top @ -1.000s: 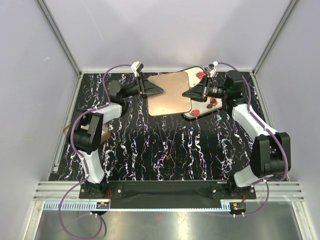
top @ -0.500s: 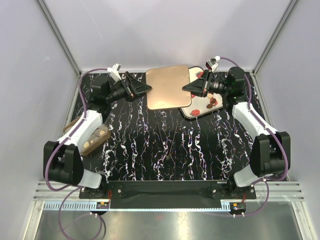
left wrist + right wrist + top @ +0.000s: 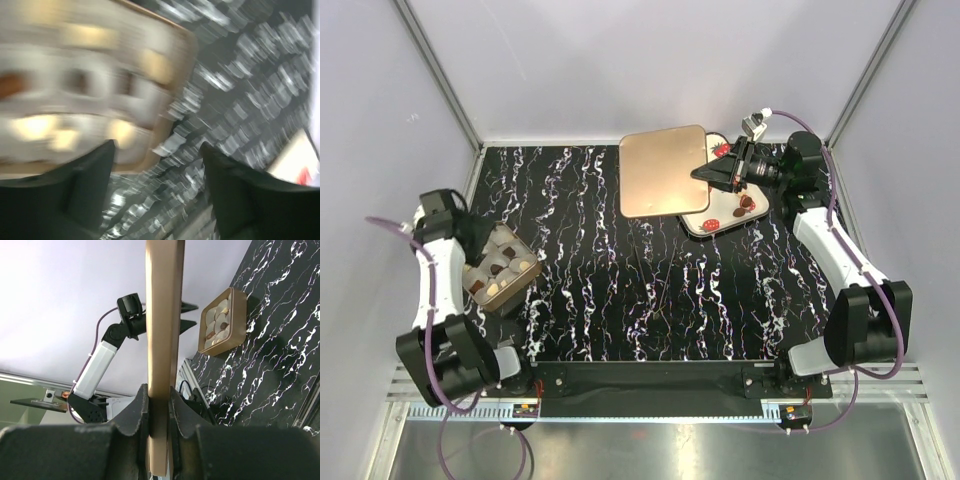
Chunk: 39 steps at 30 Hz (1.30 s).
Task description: Pack the chocolate
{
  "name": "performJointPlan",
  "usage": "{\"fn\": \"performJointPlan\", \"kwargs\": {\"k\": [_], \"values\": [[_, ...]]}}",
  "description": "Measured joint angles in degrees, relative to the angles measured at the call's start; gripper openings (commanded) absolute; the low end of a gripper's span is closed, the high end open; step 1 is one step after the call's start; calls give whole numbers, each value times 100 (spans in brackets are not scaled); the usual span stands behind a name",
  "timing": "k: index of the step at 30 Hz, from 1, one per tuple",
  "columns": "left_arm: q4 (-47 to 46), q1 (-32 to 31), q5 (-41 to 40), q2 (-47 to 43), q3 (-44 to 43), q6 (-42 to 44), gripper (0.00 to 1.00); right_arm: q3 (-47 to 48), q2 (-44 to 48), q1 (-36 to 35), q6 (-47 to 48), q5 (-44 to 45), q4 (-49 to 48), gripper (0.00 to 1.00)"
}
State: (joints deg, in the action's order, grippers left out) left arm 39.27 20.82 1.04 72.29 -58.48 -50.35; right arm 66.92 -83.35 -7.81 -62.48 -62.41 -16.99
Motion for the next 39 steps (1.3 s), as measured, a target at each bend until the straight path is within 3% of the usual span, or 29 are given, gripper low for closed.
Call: {"fn": "performJointPlan", "kwargs": {"k": [1,7,16,19,27,39], "values": [[190,168,-251,-98,52,-33,53,0,17,0,11,0,26,0],[901,411,-1668,-273,92,-120,49,-2,118,0,125,50,258,0],[1126,575,-2361,439,87,85,42,0,299,0,533,188,881,0],[1169,590,-2614,463,87,164,46,0,315,0,616,197,1014,0],[748,686,-2728,459,501,492,47,0,337,0,780,262,1298,0],[313,691,-2632,660,710,708,40,17,391,0,1080,343,1690,0]]}}
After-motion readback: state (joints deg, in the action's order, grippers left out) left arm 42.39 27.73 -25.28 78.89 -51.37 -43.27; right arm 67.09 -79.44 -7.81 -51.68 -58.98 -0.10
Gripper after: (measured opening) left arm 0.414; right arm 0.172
